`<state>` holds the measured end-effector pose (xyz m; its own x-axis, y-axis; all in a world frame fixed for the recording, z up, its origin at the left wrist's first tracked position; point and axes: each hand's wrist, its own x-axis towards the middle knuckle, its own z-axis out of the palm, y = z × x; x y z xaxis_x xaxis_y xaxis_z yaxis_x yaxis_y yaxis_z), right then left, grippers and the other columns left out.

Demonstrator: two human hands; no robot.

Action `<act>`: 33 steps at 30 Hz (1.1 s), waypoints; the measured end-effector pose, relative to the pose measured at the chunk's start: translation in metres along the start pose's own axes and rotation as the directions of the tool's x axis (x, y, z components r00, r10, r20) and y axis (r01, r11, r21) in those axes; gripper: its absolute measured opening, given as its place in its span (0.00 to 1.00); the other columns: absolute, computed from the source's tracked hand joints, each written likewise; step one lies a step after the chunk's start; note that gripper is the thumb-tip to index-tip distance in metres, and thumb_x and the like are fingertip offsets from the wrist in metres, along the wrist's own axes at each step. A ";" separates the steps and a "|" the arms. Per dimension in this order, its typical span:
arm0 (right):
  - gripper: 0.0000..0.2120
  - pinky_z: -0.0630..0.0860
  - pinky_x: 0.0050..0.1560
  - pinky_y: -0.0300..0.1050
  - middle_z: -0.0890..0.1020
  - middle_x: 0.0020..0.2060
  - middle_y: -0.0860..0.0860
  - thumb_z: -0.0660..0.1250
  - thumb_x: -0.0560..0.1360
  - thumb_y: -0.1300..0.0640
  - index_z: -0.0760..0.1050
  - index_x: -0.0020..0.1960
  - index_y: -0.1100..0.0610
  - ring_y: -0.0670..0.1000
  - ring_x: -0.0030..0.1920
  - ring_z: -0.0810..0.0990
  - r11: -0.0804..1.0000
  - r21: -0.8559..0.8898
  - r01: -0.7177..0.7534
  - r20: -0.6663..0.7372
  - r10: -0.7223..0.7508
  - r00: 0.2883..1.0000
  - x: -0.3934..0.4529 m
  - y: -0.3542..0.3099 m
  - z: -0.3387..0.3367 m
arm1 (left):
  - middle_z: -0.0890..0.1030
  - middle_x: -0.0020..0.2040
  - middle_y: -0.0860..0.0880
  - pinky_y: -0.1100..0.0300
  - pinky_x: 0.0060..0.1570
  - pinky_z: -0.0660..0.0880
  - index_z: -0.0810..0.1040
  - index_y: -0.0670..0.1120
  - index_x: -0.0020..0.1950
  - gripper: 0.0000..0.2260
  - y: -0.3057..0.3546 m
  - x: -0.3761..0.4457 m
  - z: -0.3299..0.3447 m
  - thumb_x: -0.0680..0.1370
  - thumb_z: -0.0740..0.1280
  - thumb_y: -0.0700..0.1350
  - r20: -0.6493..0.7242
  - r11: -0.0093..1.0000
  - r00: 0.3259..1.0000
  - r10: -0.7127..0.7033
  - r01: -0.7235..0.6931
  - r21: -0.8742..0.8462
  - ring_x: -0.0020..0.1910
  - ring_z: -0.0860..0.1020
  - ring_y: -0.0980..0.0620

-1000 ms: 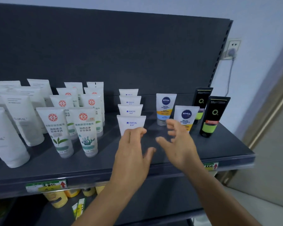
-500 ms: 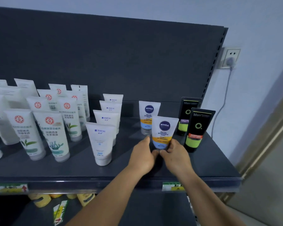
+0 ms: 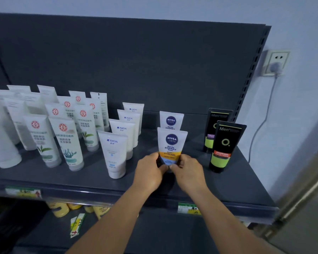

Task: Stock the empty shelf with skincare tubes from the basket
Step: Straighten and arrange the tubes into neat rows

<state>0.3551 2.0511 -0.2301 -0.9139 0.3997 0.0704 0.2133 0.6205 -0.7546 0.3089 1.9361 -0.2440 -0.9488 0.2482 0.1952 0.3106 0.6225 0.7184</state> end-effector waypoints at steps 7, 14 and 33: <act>0.21 0.75 0.57 0.44 0.80 0.57 0.49 0.70 0.73 0.56 0.72 0.65 0.55 0.49 0.58 0.79 0.993 0.111 -0.037 0.015 0.035 0.999 -0.014 -0.001 -0.012 | 0.75 0.58 0.49 0.58 0.53 0.73 0.71 0.46 0.62 0.23 0.006 -0.017 -0.005 0.71 0.74 0.49 -0.073 0.998 0.997 -0.039 0.036 -0.050 0.56 0.75 0.51; 0.21 0.70 0.53 0.40 0.69 0.57 0.47 0.72 0.72 0.57 0.65 0.60 0.51 0.47 0.56 0.73 0.969 0.243 -0.033 -0.366 0.123 0.922 -0.038 0.028 -0.058 | 0.72 0.61 0.54 0.62 0.59 0.71 0.67 0.51 0.68 0.22 0.057 -0.053 0.018 0.75 0.70 0.47 0.102 0.971 0.974 0.202 -0.185 -0.153 0.58 0.72 0.58; 0.08 0.65 0.32 0.31 0.80 0.42 0.47 0.68 0.74 0.57 0.76 0.52 0.55 0.46 0.42 0.77 0.999 0.014 -0.043 -0.109 0.045 0.993 0.007 0.084 -0.093 | 0.77 0.63 0.48 0.58 0.61 0.70 0.67 0.51 0.69 0.20 0.098 -0.021 0.087 0.78 0.63 0.40 0.245 0.994 0.969 0.038 -0.013 -0.105 0.64 0.74 0.48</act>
<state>0.3985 2.1691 -0.2322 -0.8604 0.4982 0.1074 0.2479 0.5932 -0.7659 0.3645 2.0561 -0.2354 -0.8933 0.4462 0.0531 0.3151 0.5377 0.7820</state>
